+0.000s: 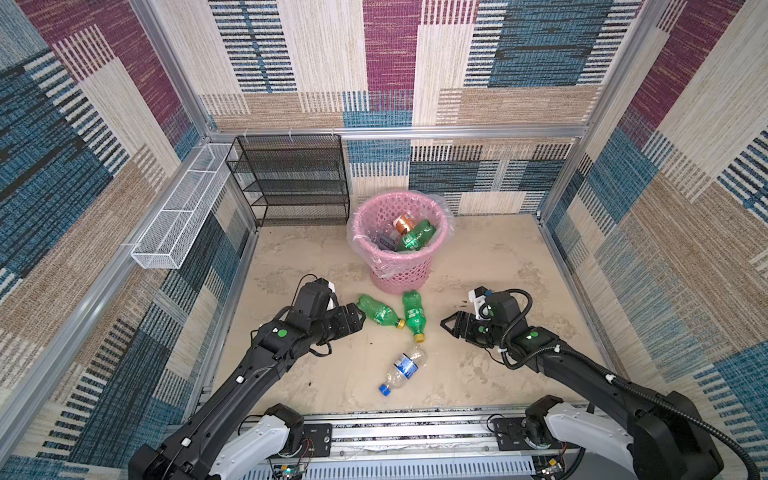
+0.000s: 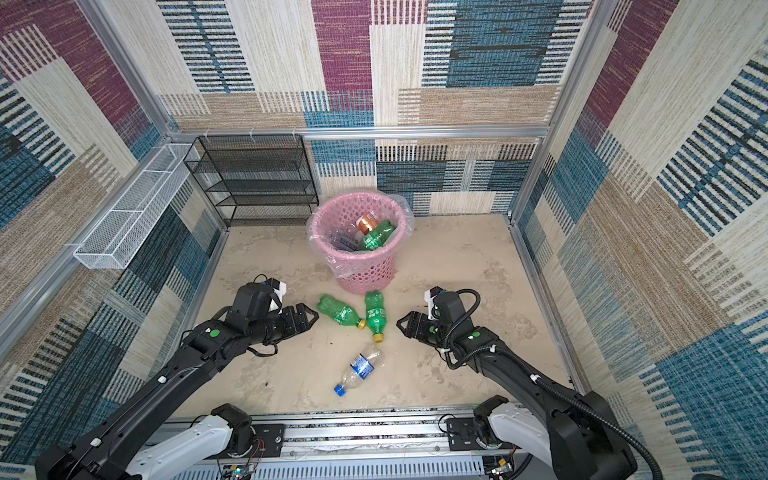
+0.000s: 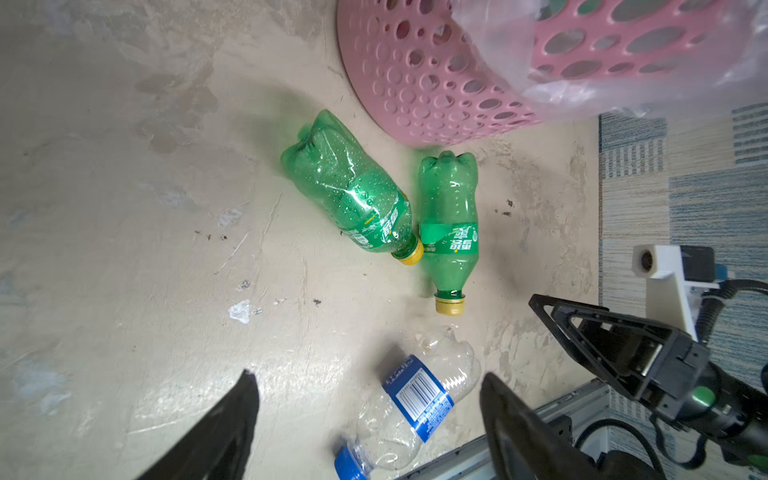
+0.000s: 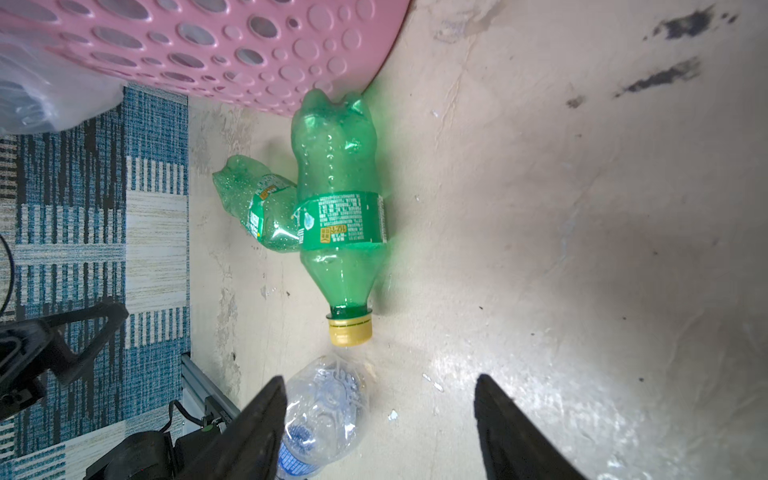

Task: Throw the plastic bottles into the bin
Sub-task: 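Lift the Sprite bottle over the pink bin with the left gripper and release, then lower the right gripper onto the clear blue-label water bottle while the left draws back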

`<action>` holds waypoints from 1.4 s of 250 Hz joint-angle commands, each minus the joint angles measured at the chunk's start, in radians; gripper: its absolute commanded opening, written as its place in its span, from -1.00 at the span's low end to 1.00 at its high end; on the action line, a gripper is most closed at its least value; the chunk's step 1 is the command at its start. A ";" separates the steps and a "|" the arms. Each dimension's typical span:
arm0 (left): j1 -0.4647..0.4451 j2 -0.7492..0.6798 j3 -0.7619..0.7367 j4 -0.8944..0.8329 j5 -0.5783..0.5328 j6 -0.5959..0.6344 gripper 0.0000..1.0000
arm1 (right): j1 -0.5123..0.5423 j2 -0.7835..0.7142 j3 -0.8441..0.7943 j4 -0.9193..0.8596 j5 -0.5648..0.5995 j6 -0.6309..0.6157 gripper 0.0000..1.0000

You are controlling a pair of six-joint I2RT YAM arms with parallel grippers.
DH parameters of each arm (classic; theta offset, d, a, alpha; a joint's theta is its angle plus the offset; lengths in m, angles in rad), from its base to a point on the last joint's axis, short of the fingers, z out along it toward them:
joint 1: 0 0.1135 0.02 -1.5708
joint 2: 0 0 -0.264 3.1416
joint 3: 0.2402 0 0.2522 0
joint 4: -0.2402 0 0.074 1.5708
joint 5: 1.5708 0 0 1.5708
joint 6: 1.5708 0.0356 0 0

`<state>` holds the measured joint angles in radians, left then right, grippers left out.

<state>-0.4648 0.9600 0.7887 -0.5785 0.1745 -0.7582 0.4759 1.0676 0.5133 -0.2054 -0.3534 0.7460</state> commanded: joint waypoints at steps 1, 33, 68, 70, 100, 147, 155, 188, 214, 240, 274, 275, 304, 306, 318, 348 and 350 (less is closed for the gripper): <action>0.000 0.002 -0.033 0.067 0.042 -0.033 0.68 | 0.020 0.010 0.010 0.033 -0.001 0.021 0.46; 0.000 0.004 -0.071 0.089 0.048 -0.044 0.67 | 0.064 0.028 0.016 0.042 0.013 0.042 0.46; 0.000 0.004 -0.102 0.110 0.054 -0.054 0.67 | 0.119 0.043 0.009 0.055 0.030 0.084 0.46; 0.000 0.004 -0.104 0.112 0.053 -0.055 0.67 | 0.122 0.043 0.008 0.055 0.031 0.087 0.46; 0.000 0.006 -0.128 0.130 0.056 -0.061 0.67 | 0.170 0.043 0.002 0.049 0.051 0.139 0.46; 0.000 0.015 -0.151 0.152 0.060 -0.064 0.67 | 0.256 0.019 -0.008 0.027 0.103 0.270 0.46; 0.000 0.018 -0.153 0.157 0.060 -0.064 0.67 | 0.268 0.014 -0.012 0.023 0.110 0.291 0.47; 0.001 0.021 -0.163 0.167 0.062 -0.064 0.67 | 0.306 -0.012 -0.035 0.022 0.136 0.382 0.50; 0.002 0.020 -0.166 0.170 0.062 -0.059 0.68 | 0.324 -0.029 -0.055 0.027 0.149 0.441 0.56; 0.003 0.017 -0.169 0.171 0.062 -0.056 0.68 | 0.339 -0.040 -0.067 0.044 0.151 0.479 0.57; 0.005 0.012 -0.175 0.173 0.062 -0.056 0.68 | 0.356 -0.032 -0.068 0.061 0.149 0.504 0.62; 0.005 0.012 -0.175 0.173 0.062 -0.057 0.68 | 0.357 -0.033 -0.068 0.061 0.149 0.505 0.62; 0.007 0.008 -0.181 0.172 0.062 -0.057 0.68 | 0.382 -0.018 -0.063 0.081 0.148 0.530 0.67; 0.008 0.008 -0.181 0.172 0.062 -0.057 0.68 | 0.384 -0.016 -0.063 0.082 0.148 0.531 0.68; 0.009 0.006 -0.184 0.172 0.062 -0.056 0.68 | 0.396 -0.004 -0.061 0.091 0.148 0.539 0.69; 0.012 0.003 -0.186 0.171 0.063 -0.056 0.68 | 0.431 0.033 -0.056 0.120 0.148 0.562 0.72; 0.012 0.003 -0.186 0.171 0.063 -0.056 0.68 | 0.434 0.037 -0.055 0.123 0.148 0.564 0.72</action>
<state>-0.4572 0.9672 0.6090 -0.4229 0.2359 -0.8146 0.8841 1.0771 0.4484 -0.1455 -0.2134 1.2659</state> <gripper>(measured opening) 0.841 0.855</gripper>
